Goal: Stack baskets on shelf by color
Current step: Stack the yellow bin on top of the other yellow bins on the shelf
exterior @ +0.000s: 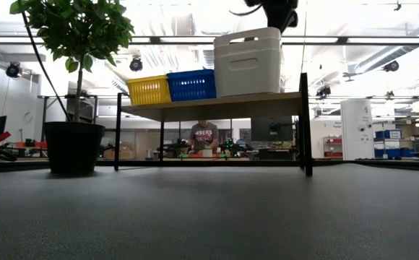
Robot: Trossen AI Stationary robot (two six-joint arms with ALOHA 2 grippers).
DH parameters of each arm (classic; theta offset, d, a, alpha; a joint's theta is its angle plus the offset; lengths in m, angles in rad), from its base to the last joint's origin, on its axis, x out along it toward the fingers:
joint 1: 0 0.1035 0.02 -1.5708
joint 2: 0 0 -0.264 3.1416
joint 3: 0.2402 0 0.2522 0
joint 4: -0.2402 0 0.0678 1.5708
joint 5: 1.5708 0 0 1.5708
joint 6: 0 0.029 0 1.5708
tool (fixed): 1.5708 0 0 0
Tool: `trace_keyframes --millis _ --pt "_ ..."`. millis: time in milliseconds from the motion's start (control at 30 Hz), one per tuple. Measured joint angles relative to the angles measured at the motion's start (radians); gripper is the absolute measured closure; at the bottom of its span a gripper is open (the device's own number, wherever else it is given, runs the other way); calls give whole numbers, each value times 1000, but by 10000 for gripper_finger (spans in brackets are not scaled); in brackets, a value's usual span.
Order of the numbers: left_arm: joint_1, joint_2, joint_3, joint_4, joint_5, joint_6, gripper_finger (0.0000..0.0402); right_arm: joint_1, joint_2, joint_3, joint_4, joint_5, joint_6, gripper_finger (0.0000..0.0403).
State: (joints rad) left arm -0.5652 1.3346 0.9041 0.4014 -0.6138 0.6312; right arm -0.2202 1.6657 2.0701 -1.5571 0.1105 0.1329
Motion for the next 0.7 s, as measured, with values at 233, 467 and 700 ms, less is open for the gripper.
trace_keyframes --millis 233,467,700 --pt "0 0 -18 3 -36 0 181 106 -120 -40 119 48 -13 394" --pt "0 -1 -21 4 -39 3 181 325 -248 -229 223 47 105 394" --pt "0 -2 -22 9 -39 3 181 541 -358 -493 335 46 335 394"
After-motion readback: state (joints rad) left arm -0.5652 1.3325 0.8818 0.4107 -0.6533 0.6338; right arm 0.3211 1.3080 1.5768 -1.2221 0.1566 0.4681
